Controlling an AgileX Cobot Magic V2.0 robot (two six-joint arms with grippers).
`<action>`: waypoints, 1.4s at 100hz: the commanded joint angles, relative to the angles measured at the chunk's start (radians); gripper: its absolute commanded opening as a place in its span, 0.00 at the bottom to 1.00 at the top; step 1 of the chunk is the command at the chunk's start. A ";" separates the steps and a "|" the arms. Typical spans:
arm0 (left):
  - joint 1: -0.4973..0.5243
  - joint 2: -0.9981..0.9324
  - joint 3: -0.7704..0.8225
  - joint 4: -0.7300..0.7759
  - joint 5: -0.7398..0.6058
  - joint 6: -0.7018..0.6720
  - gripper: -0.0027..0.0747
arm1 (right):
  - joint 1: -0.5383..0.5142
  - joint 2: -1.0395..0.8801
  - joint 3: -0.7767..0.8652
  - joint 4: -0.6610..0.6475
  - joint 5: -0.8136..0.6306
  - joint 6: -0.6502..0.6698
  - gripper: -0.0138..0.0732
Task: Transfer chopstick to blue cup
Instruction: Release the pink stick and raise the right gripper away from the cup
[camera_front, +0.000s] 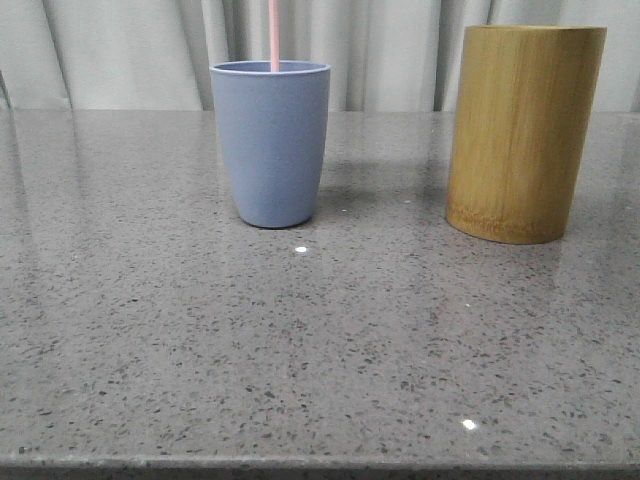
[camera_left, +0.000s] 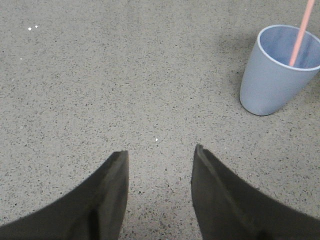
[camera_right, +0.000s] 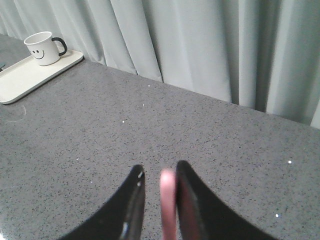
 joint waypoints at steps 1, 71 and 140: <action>0.004 0.000 -0.027 -0.007 -0.081 -0.005 0.41 | 0.001 -0.042 -0.033 0.007 -0.075 -0.010 0.44; 0.004 -0.003 -0.027 0.021 -0.087 -0.005 0.41 | -0.004 -0.123 0.064 -0.002 -0.024 -0.009 0.44; 0.004 -0.054 -0.027 0.035 -0.108 -0.005 0.39 | -0.095 -0.537 0.586 -0.020 -0.108 0.010 0.42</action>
